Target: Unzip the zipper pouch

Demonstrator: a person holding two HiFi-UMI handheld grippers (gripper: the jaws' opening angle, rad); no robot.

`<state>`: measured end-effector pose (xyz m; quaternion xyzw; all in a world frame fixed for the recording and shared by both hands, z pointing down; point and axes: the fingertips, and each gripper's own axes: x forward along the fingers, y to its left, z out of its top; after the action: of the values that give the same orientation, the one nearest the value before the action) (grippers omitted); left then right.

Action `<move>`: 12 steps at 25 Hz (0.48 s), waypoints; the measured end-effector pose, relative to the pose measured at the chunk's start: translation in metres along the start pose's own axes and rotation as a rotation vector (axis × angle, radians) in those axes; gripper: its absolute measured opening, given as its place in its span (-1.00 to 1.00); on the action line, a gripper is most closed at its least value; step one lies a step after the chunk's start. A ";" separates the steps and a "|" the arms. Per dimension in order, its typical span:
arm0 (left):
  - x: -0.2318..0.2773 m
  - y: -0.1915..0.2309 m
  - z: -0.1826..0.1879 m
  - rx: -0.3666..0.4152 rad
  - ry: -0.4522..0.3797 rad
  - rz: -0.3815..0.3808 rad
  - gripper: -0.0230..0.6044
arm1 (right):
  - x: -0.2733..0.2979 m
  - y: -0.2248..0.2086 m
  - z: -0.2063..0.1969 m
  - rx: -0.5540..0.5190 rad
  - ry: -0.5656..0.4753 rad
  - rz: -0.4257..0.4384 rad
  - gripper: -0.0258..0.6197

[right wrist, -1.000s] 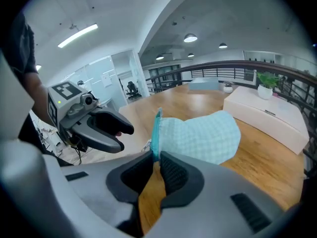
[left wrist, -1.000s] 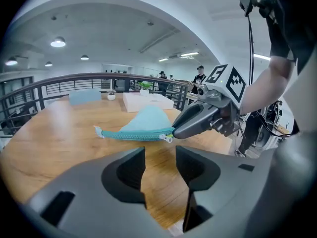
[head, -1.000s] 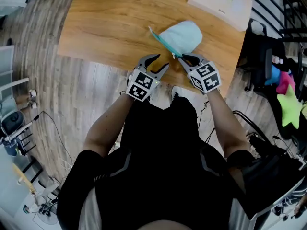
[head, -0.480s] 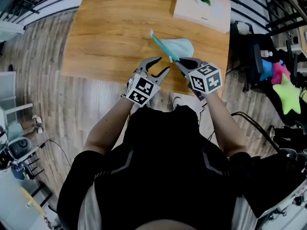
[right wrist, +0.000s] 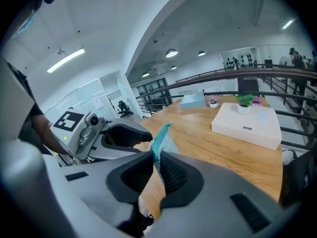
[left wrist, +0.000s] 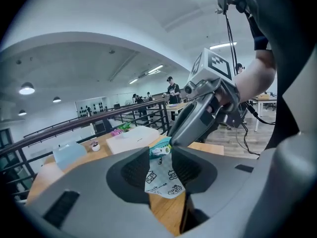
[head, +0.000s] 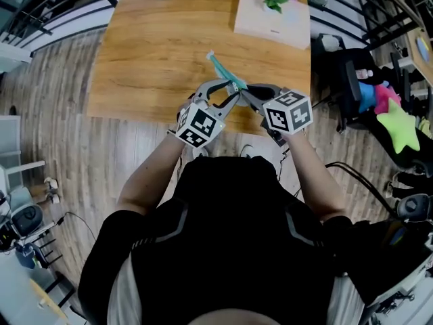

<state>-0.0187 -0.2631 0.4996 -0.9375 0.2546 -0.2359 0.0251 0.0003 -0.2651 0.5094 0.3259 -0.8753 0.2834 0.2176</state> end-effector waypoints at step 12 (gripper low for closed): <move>-0.021 -0.014 0.027 -0.063 -0.087 -0.057 -0.53 | -0.025 0.021 0.007 -0.053 -0.021 0.024 -0.76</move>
<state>-0.0163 -0.2430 0.4692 -0.9541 0.2336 -0.1875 0.0001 0.0023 -0.2451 0.4827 0.3125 -0.8885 0.2592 0.2137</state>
